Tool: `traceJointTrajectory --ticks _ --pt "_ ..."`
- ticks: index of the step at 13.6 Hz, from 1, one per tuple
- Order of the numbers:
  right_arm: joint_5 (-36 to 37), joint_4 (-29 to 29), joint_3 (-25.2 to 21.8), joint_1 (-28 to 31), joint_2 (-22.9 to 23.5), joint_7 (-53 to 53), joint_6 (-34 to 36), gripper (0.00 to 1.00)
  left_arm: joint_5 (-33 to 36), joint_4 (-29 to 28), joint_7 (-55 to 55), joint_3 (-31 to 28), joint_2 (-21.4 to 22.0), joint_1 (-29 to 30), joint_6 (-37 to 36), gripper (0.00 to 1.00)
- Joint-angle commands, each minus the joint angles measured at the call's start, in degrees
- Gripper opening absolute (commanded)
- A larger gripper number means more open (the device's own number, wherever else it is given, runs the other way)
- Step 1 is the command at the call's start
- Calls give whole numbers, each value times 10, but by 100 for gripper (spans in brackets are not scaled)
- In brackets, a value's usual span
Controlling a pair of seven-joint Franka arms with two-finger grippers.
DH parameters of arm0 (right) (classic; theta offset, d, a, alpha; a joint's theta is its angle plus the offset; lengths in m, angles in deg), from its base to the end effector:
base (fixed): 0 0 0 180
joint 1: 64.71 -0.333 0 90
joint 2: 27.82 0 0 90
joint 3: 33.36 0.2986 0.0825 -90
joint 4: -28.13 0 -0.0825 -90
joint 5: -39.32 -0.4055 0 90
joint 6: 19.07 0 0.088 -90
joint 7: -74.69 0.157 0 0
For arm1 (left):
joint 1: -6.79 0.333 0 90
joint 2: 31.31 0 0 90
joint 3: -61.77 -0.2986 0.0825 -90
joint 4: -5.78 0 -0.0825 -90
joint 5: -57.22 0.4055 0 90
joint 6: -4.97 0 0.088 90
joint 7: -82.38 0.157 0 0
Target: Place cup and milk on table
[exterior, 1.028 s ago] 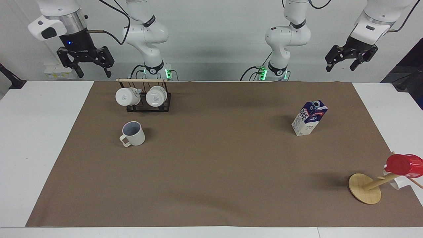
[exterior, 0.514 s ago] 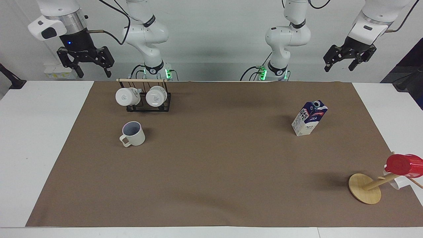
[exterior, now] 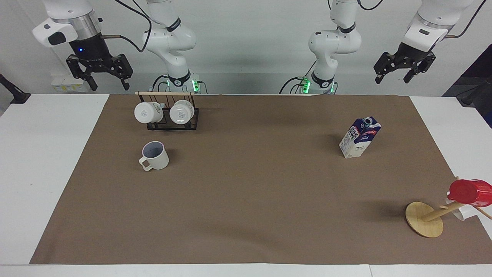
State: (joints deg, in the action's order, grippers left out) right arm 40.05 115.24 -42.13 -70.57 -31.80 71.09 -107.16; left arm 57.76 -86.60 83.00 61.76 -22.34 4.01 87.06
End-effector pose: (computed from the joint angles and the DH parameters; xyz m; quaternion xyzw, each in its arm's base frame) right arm 0.5548 -0.0331 0.6177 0.9991 0.0055 0.0427 0.0035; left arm 0.5121 -0.0232 0.6103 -0.9995 0.0290 0.0114 0.0049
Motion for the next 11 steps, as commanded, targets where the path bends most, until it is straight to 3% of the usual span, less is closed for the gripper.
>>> traceJointTrajectory --ticks 1,11 --pt "-2 10 3 6 -8 -11 -3 100 7 1 9 -6 1 -10 8 100" --pt "-2 10 3 6 -8 -11 -2 100 6 1 8 -7 1 -9 12 100"
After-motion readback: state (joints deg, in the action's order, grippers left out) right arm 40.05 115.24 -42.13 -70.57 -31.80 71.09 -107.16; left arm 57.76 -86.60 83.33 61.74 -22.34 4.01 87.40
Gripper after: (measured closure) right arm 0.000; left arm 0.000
